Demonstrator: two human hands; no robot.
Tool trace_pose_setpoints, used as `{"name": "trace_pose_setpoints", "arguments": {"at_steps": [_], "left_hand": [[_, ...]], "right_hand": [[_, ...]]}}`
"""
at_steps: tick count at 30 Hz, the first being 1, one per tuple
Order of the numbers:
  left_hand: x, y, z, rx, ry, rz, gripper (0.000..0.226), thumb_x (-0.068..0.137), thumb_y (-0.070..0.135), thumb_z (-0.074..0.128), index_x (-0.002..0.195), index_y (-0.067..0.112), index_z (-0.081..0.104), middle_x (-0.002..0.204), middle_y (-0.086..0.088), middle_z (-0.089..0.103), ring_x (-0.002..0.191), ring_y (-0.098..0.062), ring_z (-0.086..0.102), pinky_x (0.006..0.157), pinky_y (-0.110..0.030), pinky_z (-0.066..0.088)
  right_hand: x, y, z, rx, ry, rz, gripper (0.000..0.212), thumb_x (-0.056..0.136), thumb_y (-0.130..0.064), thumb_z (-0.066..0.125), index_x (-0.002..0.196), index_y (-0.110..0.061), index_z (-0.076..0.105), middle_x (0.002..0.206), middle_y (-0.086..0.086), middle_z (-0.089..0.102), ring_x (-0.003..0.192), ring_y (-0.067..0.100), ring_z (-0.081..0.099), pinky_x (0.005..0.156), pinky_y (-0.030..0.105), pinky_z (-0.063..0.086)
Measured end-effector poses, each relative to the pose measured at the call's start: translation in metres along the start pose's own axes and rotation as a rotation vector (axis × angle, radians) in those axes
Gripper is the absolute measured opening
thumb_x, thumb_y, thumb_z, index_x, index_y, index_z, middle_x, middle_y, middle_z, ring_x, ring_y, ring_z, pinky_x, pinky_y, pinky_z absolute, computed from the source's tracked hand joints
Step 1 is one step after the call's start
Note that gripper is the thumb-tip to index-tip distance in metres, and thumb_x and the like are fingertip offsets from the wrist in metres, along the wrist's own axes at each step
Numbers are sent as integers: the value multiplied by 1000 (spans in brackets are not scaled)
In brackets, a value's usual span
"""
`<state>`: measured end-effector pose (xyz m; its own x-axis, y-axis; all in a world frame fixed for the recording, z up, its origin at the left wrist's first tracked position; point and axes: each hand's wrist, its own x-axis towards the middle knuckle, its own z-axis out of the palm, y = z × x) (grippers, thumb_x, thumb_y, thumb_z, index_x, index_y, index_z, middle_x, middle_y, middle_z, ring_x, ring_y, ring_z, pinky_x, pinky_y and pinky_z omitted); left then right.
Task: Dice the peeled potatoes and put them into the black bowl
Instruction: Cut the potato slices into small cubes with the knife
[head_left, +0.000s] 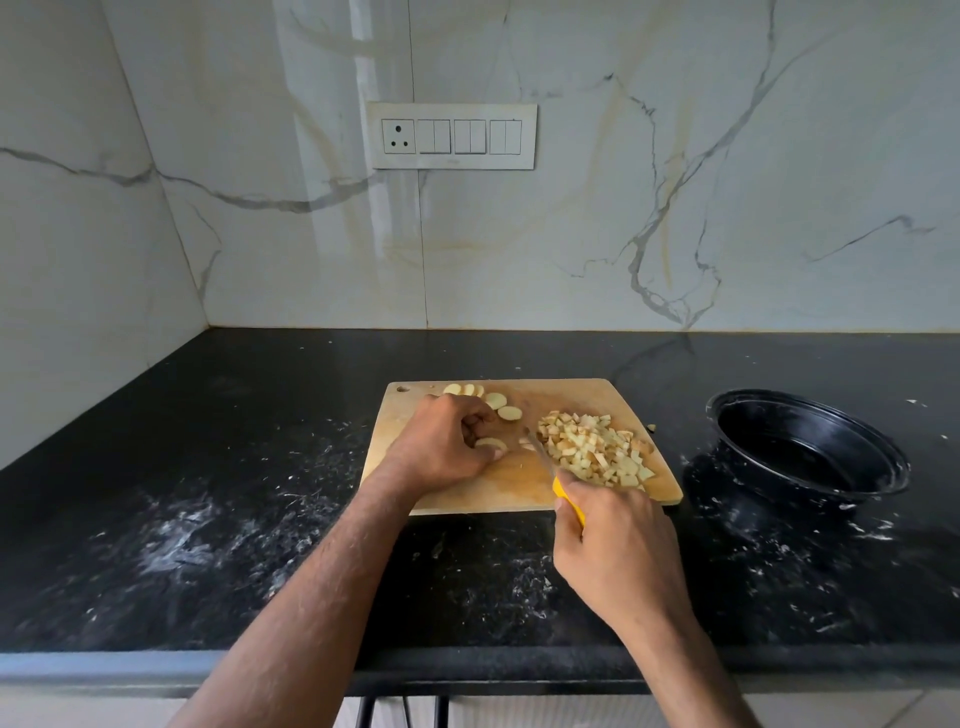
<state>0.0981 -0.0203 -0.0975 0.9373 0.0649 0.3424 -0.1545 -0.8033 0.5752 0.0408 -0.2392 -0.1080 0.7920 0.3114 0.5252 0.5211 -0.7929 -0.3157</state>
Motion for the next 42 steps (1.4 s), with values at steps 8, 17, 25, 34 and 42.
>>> {"name": "trace_pose_setpoints", "arguments": {"at_steps": [8, 17, 25, 34, 42], "left_hand": [[0, -7, -14, 49, -3, 10, 29, 71, 21, 84, 98, 18, 76, 77, 8, 70, 73, -11, 65, 68, -21, 56], [-3, -2, -12, -43, -28, 34, 28, 77, 4, 79, 100, 20, 76, 78, 16, 67, 74, -3, 63, 66, -9, 48], [-5, -1, -12, -134, -66, 69, 27, 76, 8, 81, 99, 22, 78, 83, 13, 72, 78, -2, 67, 70, -17, 56], [-1, -4, -5, -123, -20, 19, 35, 72, 21, 90, 105, 20, 77, 87, 10, 72, 82, -6, 66, 72, -18, 56], [-1, -5, -2, -173, -9, -2, 33, 67, 23, 93, 96, 20, 76, 84, 7, 72, 78, -9, 67, 67, -20, 56]], "right_hand": [[0, -1, -1, -12, -13, -9, 33, 89, -27, 66, 122, -24, 72, 68, -6, 72, 51, 9, 60, 48, 19, 47], [-1, 0, 0, 24, -46, -42, 35, 92, -32, 60, 126, -26, 69, 68, -8, 72, 47, 6, 47, 52, 24, 53], [-1, -2, -1, 20, -69, -64, 35, 94, -33, 59, 127, -27, 68, 70, -10, 72, 48, 6, 52, 52, 17, 47], [-1, -1, 2, -7, -103, -55, 35, 94, -33, 59, 128, -26, 68, 62, -10, 68, 42, 5, 40, 50, 19, 48], [2, -5, 0, 116, -8, 85, 35, 92, -26, 64, 126, -21, 69, 74, -6, 74, 47, 5, 47, 44, 13, 37]]}}
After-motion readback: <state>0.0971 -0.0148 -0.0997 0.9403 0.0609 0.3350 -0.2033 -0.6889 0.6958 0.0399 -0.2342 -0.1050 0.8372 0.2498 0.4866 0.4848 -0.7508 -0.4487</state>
